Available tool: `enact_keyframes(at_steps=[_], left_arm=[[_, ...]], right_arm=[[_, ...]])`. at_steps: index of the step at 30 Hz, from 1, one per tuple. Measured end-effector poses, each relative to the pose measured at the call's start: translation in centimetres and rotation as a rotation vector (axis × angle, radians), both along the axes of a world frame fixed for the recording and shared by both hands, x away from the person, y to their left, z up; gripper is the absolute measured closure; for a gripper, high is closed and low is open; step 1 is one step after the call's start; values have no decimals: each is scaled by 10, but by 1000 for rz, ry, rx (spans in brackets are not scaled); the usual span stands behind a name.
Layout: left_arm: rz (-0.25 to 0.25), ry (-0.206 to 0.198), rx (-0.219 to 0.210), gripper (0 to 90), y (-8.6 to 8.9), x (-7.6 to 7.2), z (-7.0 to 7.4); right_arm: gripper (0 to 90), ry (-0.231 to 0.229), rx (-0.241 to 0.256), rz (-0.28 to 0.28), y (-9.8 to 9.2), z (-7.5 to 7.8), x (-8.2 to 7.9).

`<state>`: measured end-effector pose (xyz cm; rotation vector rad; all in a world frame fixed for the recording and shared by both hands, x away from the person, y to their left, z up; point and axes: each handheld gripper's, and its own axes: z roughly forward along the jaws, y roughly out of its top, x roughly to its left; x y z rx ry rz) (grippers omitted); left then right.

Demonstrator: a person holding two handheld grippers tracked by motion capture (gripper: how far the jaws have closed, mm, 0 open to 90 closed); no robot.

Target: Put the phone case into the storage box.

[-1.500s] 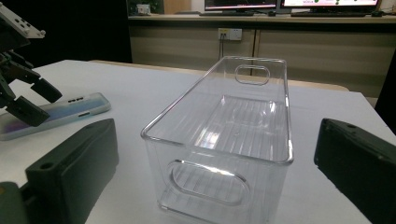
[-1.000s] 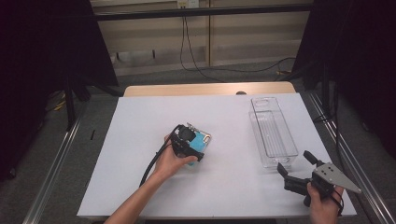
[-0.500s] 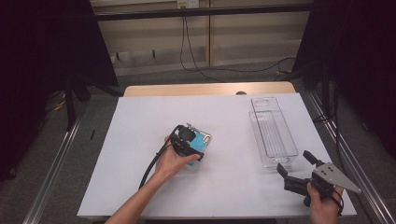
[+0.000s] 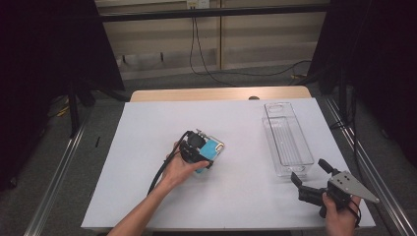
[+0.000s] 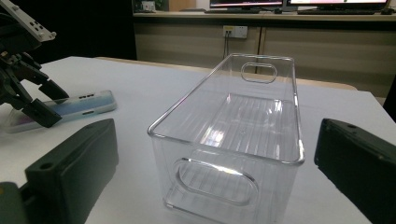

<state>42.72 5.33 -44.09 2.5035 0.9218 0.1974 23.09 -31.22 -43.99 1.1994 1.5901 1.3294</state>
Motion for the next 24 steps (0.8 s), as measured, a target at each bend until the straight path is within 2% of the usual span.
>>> enact_keyframes(at_steps=[4, 8, 14, 18, 24], left_arm=[[14, -14, -6, 170, 0, -2, 0], [4, -21, -6, 171, 0, -3, 0], [-3, -44, 11, 171, -2, -5, 1], [-13, -38, 5, 171, 0, -5, 1], [16, -43, -3, 171, 1, -5, 1]], right_arm=[[0, 0, 4, -1, 0, 0, 0], [0, 2, 0, 1, -1, 0, 0], [0, -1, 4, -5, -1, 0, 0], [0, -1, 5, -3, -1, 0, 0], [0, -2, 4, -4, -2, 0, 0]])
